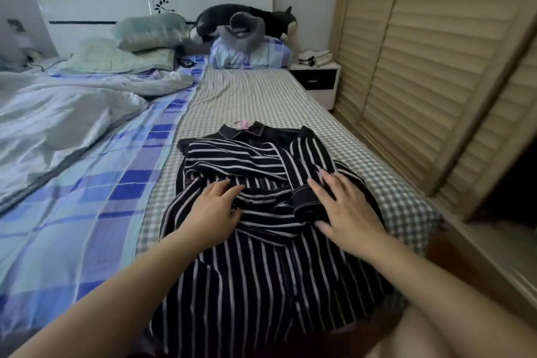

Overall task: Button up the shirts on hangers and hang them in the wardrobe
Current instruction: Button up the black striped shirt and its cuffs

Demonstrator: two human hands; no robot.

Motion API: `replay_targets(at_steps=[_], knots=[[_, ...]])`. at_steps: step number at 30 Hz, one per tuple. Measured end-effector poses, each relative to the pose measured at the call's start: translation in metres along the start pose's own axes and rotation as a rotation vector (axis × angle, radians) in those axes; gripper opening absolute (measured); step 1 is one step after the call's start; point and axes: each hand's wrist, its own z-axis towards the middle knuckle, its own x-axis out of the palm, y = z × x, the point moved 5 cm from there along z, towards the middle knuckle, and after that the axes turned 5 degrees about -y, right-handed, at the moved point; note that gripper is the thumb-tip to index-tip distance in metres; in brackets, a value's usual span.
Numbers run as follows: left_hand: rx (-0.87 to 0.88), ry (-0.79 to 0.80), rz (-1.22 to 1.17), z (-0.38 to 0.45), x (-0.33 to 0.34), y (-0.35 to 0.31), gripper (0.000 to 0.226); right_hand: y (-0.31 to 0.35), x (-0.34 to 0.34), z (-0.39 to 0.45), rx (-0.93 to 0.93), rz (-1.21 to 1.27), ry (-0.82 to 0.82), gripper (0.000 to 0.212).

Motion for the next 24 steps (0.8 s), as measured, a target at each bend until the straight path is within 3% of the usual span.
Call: replay_targets(at_steps=[2,4,6,8,9,11,13,15,17,19,21,24], knots=[[-0.023,0.008,0.042,-0.001,0.011,0.005,0.064,0.004,-0.010,0.021,-0.018,-0.044,-0.020,0.065],[-0.034,-0.010,0.056,-0.004,0.011,0.008,0.074,0.011,-0.041,0.050,0.065,0.069,-0.063,0.029],[-0.033,-0.054,0.015,-0.006,0.003,0.007,0.094,0.017,-0.085,0.077,0.295,0.499,-0.169,0.021],[0.003,-0.168,-0.025,-0.004,-0.014,0.003,0.111,0.014,-0.123,0.093,0.503,1.166,-0.294,0.022],[0.023,-0.245,-0.039,-0.002,-0.024,0.002,0.116,0.012,-0.139,0.094,0.534,1.418,-0.314,0.025],[0.045,-0.400,-0.061,0.003,-0.042,0.000,0.119,0.003,-0.155,0.081,0.507,1.616,-0.296,0.034],[0.050,-0.501,-0.060,0.008,-0.054,-0.003,0.112,-0.021,-0.135,0.058,0.600,1.621,-0.238,0.037],[0.077,-0.518,-0.003,0.016,-0.050,-0.002,0.096,-0.049,-0.083,0.026,0.812,1.521,-0.154,0.031],[0.220,-0.469,0.144,0.021,-0.030,0.004,0.056,-0.074,-0.022,-0.012,1.017,1.213,-0.005,0.021],[0.347,-0.373,0.269,0.021,-0.005,0.016,0.019,-0.092,0.014,-0.039,1.089,0.939,0.028,0.014],[0.380,-0.325,0.303,0.018,0.003,0.025,0.011,-0.101,0.017,-0.050,1.038,0.790,-0.127,0.007],[0.349,-0.379,0.222,0.015,-0.006,0.020,0.026,-0.091,-0.005,-0.045,0.658,0.367,-0.243,0.054]])
